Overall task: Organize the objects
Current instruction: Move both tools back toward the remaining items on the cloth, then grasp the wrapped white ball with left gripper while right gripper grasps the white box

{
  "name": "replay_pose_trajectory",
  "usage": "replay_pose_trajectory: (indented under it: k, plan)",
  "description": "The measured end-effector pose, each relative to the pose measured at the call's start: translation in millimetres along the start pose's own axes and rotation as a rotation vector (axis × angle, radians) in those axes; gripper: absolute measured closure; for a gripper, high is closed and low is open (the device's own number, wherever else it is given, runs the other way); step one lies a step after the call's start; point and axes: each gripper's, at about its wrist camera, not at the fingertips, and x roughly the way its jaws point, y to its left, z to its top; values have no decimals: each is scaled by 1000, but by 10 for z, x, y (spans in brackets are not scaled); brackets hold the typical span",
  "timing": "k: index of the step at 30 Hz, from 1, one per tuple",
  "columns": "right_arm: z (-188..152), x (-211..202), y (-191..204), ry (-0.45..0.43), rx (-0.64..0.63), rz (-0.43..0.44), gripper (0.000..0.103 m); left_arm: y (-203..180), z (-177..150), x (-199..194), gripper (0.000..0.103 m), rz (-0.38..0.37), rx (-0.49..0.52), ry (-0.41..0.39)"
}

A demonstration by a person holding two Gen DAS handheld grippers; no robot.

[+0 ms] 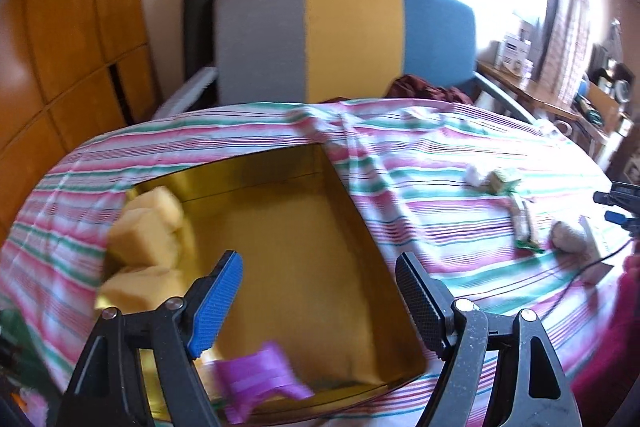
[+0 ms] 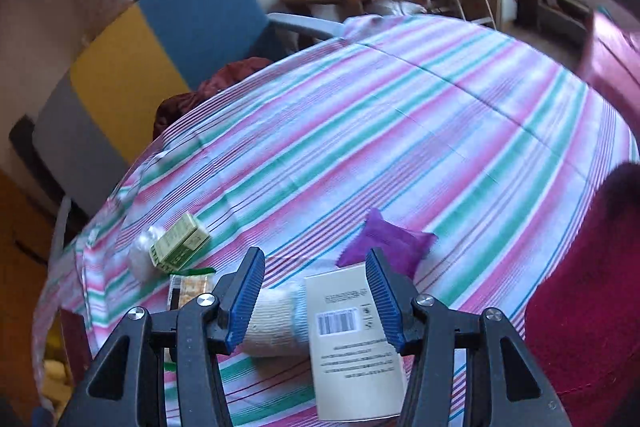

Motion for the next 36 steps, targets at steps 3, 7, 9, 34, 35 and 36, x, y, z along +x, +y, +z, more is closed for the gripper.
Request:
replay_pose_trajectory:
  k: [3, 7, 9, 34, 35, 36]
  plan:
    - [15, 40, -73, 25, 44, 28, 50, -214, 80, 109, 24, -44, 22, 16]
    - [-10, 39, -21, 35, 28, 51, 50, -530, 197, 233, 24, -77, 69, 20]
    - [-21, 52, -4, 42, 25, 67, 49, -705, 253, 330, 24, -90, 104, 29]
    - [-57, 129, 162, 96, -47, 179, 45, -1932, 1105, 2047, 42, -303, 66, 207]
    - [-44, 111, 136, 84, -35, 178, 45, -1967, 1129, 2114, 42, -312, 61, 212]
    - [-26, 95, 113, 73, -23, 177, 45, -1994, 1146, 2181, 42, -312, 54, 218]
